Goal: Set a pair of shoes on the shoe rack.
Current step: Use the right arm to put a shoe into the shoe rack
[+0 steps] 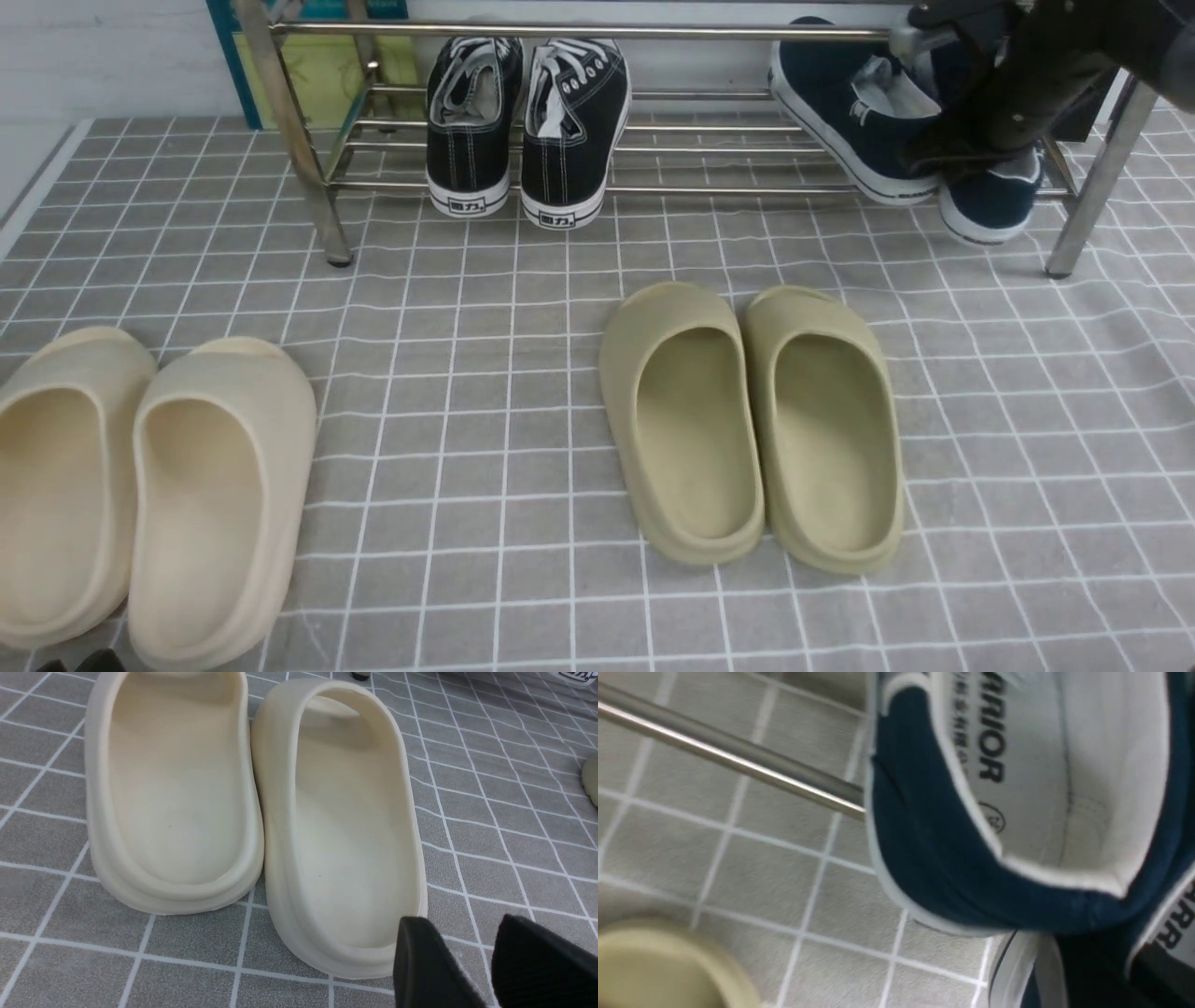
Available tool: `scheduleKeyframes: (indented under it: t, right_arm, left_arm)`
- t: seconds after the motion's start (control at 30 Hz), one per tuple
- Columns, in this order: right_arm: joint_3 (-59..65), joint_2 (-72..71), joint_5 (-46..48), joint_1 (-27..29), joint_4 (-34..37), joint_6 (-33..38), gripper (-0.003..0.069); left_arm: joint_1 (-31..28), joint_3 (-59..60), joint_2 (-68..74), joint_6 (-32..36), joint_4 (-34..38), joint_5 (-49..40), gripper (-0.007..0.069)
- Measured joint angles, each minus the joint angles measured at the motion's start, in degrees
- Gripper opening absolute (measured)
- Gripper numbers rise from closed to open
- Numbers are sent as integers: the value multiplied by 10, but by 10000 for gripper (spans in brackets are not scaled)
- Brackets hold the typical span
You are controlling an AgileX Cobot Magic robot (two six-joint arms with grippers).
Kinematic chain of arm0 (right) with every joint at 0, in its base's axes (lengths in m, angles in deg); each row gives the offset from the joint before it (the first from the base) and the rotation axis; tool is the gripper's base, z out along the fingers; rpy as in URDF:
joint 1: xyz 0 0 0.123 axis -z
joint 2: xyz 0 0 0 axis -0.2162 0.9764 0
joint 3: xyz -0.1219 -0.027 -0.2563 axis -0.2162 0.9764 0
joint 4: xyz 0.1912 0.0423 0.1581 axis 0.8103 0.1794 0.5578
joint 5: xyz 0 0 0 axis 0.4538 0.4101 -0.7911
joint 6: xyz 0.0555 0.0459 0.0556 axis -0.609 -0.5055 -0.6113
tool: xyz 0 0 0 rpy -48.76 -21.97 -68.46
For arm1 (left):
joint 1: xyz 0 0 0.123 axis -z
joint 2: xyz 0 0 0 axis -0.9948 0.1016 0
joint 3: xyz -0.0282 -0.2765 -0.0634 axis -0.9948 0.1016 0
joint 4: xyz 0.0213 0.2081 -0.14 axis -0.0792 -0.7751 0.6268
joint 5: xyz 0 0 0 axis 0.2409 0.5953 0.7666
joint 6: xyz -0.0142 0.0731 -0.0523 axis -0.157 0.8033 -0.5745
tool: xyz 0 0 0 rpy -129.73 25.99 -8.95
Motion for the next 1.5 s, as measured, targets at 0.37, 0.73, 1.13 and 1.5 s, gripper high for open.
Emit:
scheduleKeyframes:
  t: [0.37,0.73,1.13,1.5]
  right_arm:
    - [-28,3,39,0,0,62,34]
    - [-28,4,-3,1,-34,54,42]
    - [-32,-29,63,3,-36,-28,398]
    - [21,-191,162,3,-28,-45,180]
  left_arm:
    - [0,0,0,0,0,0,238]
    - [0,0,0,0,0,0,238]
    - [0,0,0,-1,0,0,238]
    - [0,0,0,-1,0,0,238]
